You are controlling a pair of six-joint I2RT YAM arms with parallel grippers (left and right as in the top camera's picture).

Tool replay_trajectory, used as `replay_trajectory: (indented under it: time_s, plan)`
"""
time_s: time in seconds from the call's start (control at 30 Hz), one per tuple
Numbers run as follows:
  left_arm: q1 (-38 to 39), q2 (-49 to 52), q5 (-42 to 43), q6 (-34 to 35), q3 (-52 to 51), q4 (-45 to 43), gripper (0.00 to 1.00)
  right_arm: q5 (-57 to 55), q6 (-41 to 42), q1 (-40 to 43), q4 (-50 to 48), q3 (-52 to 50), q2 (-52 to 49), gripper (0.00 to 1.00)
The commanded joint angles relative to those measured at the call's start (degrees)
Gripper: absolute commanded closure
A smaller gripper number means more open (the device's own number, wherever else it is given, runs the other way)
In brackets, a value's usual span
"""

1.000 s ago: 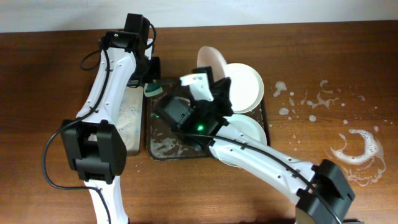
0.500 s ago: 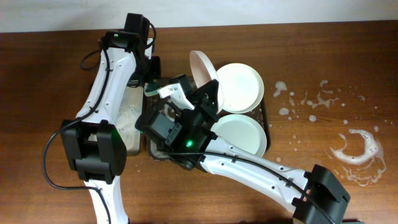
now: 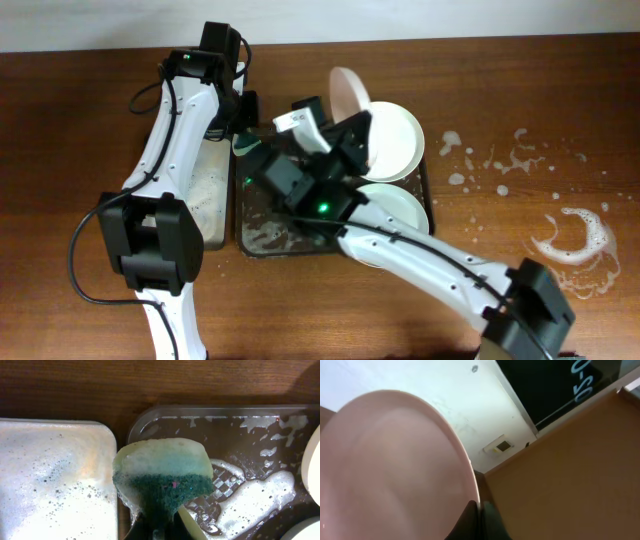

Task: Clean dirty plates on tray and stack at the side
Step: 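Lift the pink plate with the right gripper and carry it right, then place the pink plate on the table at the right side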

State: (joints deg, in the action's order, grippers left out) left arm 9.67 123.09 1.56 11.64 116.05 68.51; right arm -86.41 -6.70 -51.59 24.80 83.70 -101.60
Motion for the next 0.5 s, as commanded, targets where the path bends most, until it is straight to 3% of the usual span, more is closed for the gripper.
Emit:
replay_trajectory:
  time_s: [0.0,0.07,0.1,0.2,0.27,0.37,0.47]
  plan:
    - [-0.3,-0.9,0.6,0.6,1.2,-0.5,0.99,17.5,2.8,4.8,2.2,0.9,11.2,0.96]
    - [-0.4,-0.9,0.6,0.6,1.2,-0.5,0.99,38.4,11.5,10.7,11.5,0.9,17.4,0.96]
    - [-0.4,-0.9,0.7,0.6,1.2,-0.5,0.99,57.2,15.0,18.3,17.8,0.9,20.3,0.96]
    - [0.1,-0.9,0.6,0.6,1.2,-0.7,0.99,90.7,14.4,39.0,24.3,0.8,21.3,0.96]
    - [-0.2,-0.9,0.6,0.6,1.2,-0.9,0.99,103.3,12.8,48.9,24.2,0.8,21.0,0.96]
    - [-0.2,-0.9,0.6,0.5,1.2,-0.8,0.99,105.2,14.0,67.5,24.1,0.8,18.5,0.96]
    - [-0.2,-0.9,0.6,0.5,1.2,-0.8,0.99,102.1,17.2,79.3,24.1,0.8,13.6,0.96]
